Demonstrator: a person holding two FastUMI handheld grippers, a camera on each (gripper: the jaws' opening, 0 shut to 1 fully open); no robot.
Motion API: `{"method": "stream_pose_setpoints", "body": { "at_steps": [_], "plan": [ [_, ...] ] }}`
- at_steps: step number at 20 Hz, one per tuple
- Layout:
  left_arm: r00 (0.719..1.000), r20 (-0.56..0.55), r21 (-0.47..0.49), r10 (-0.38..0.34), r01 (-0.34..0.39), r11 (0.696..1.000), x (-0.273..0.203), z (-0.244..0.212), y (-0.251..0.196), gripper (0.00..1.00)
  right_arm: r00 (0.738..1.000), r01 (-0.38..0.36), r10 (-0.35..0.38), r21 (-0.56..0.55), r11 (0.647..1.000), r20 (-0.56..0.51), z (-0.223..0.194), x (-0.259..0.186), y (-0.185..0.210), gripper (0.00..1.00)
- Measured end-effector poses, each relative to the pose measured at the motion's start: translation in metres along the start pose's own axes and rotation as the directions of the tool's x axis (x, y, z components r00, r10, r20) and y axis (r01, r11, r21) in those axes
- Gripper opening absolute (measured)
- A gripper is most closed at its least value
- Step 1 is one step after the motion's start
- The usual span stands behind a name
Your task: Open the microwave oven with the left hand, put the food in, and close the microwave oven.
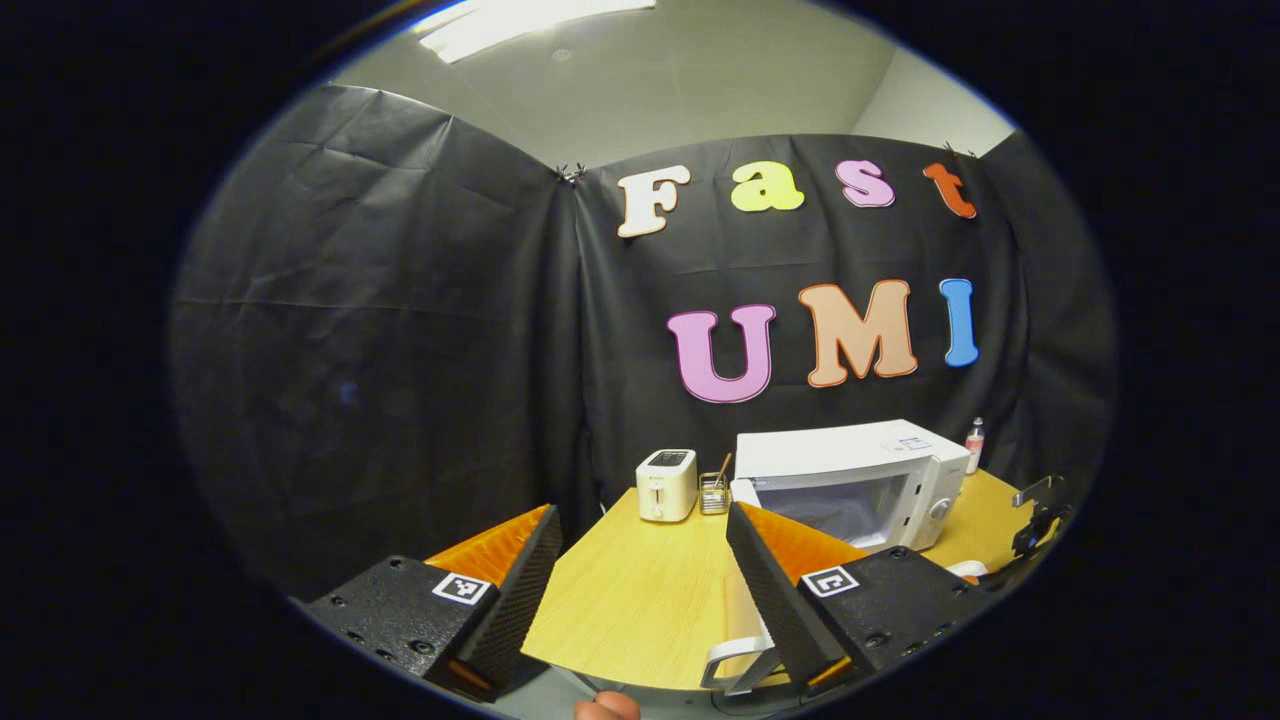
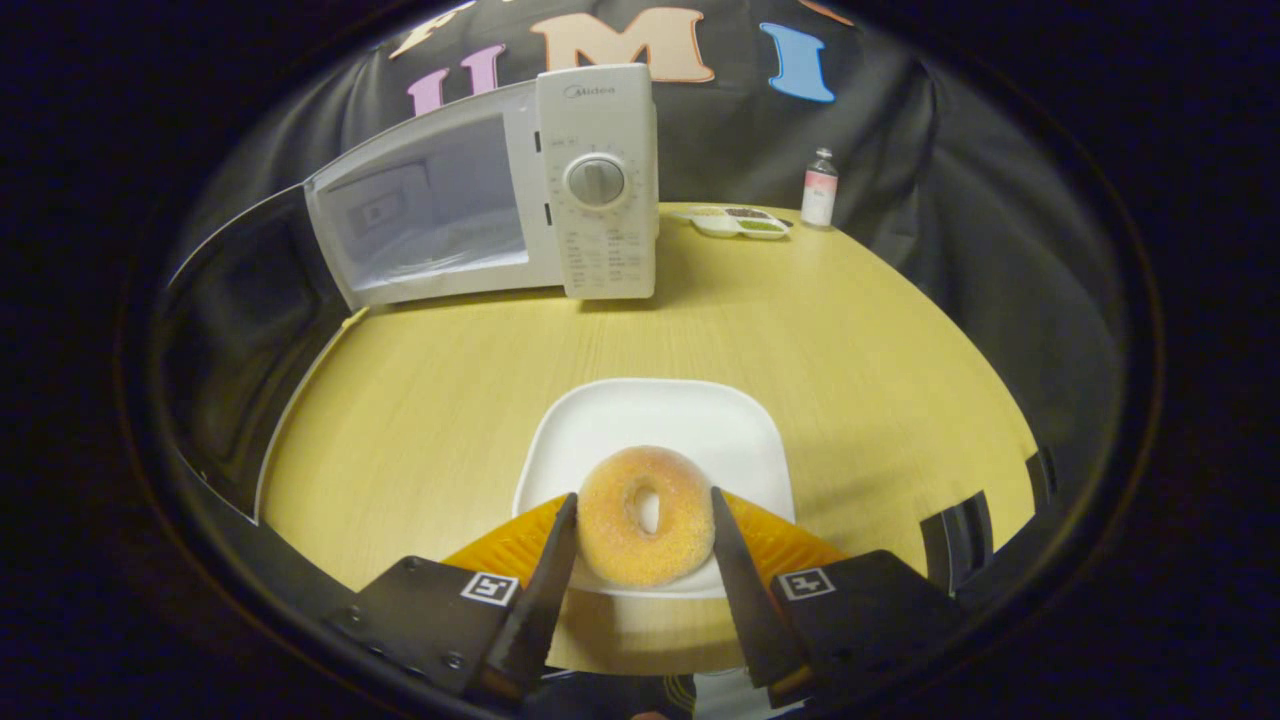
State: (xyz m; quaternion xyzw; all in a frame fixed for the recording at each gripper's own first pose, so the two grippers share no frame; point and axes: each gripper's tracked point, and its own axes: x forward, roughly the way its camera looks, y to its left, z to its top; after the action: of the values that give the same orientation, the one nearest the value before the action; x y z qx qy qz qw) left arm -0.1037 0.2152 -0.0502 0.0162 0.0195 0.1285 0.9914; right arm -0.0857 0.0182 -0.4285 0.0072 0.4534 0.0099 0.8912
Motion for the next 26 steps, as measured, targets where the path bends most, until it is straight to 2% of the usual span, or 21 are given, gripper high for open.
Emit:
{"method": "stream_pose_setpoints", "body": {
  "at_steps": [1, 2, 4, 5, 6, 8, 9, 10, 11, 12, 13, 16, 17, 18, 19, 22, 26],
  "plan": [
    [1.0, 0.006, -0.001, -0.008, 0.008, 1.0, 0.002, 0.002, -0.004, 1.0, 1.0, -0.017, 0.018, 0.032, 0.999, -0.011, -0.001, -0.002, 0.002, 0.61],
    [1.0, 0.007, -0.003, -0.013, 0.013, 1.0, 0.003, 0.002, -0.006, 0.97, 0.999, -0.031, 0.032, 0.069, 0.997, -0.01, 0.001, -0.002, 0.004, 0.61],
    [1.0, 0.002, -0.016, -0.021, 0.021, 1.0, 0.002, 0.002, -0.011, 0.97, 0.999, -0.047, 0.051, 0.142, 0.989, -0.02, 0.004, -0.002, 0.002, 0.61],
    [1.0, 0.005, -0.022, -0.022, 0.022, 1.0, 0.002, 0.003, -0.01, 1.0, 0.998, -0.053, 0.056, 0.17, 0.984, -0.017, 0.007, -0.002, 0.002, 0.61],
    [1.0, 0.009, -0.028, -0.023, 0.023, 0.999, 0.002, 0.005, -0.011, 0.97, 0.998, -0.062, 0.065, 0.194, 0.979, -0.011, 0.011, -0.004, 0.003, 0.61],
    [0.999, 0.018, -0.032, -0.029, 0.03, 0.999, 0.003, 0.007, -0.012, 0.97, 0.995, -0.101, 0.103, 0.246, 0.964, 0.005, 0.02, -0.009, 0.013, 0.61],
    [0.999, 0.022, -0.031, -0.032, 0.033, 0.999, 0.003, 0.008, -0.014, 1.0, 0.991, -0.132, 0.133, 0.277, 0.952, 0.015, 0.026, -0.013, 0.022, 0.61],
    [0.999, 0.024, -0.029, -0.033, 0.034, 0.999, 0.003, 0.01, -0.014, 0.97, 0.987, -0.16, 0.161, 0.311, 0.937, 0.023, 0.03, -0.016, 0.032, 0.61],
    [0.999, 0.028, -0.033, -0.034, 0.035, 0.999, 0.002, 0.012, -0.015, 0.97, 0.982, -0.188, 0.188, 0.348, 0.918, 0.032, 0.036, -0.019, 0.043, 0.67],
    [0.999, 0.036, -0.036, -0.037, 0.038, 0.999, 0.001, 0.016, -0.017, 0.97, 0.975, -0.215, 0.216, 0.387, 0.897, 0.042, 0.042, -0.022, 0.054, 0.61],
    [0.998, 0.04, -0.041, -0.038, 0.039, 0.998, 0.0, 0.018, -0.018, 0.97, 0.969, -0.238, 0.242, 0.419, 0.876, 0.046, 0.047, -0.024, 0.065, 0.67],
    [0.997, 0.067, -0.074, -0.029, 0.034, 0.997, -0.003, 0.03, -0.023, 0.96, 0.947, -0.31, 0.314, 0.452, 0.836, 0.067, 0.062, -0.03, 0.099, 0.67],
    [0.997, 0.068, -0.085, -0.027, 0.032, 0.996, -0.003, 0.03, -0.025, 0.97, 0.938, -0.333, 0.338, 0.463, 0.821, 0.074, 0.067, -0.031, 0.111, 0.61],
    [0.998, 0.062, -0.094, -0.025, 0.03, 0.995, -0.004, 0.03, -0.026, 1.0, 0.927, -0.358, 0.365, 0.481, 0.801, 0.082, 0.072, -0.032, 0.123, 0.66],
    [0.998, 0.062, -0.1, -0.027, 0.033, 0.994, -0.005, 0.031, -0.027, 0.96, 0.915, -0.383, 0.393, 0.501, 0.776, 0.091, 0.078, -0.032, 0.138, 0.64],
    [0.998, 0.063, -0.107, -0.031, 0.037, 0.994, -0.005, 0.033, -0.028, 0.97, 0.888, -0.44, 0.432, 0.564, 0.699, 0.158, 0.104, -0.028, 0.174, 0.61],
    [0.997, 0.058, -0.09, -0.046, 0.051, 0.995, -0.007, 0.033, -0.028, 0.98, 0.87, -0.466, 0.438, 0.669, 0.579, 0.227, 0.143, -0.005, 0.218, 0.61]
  ]
}}
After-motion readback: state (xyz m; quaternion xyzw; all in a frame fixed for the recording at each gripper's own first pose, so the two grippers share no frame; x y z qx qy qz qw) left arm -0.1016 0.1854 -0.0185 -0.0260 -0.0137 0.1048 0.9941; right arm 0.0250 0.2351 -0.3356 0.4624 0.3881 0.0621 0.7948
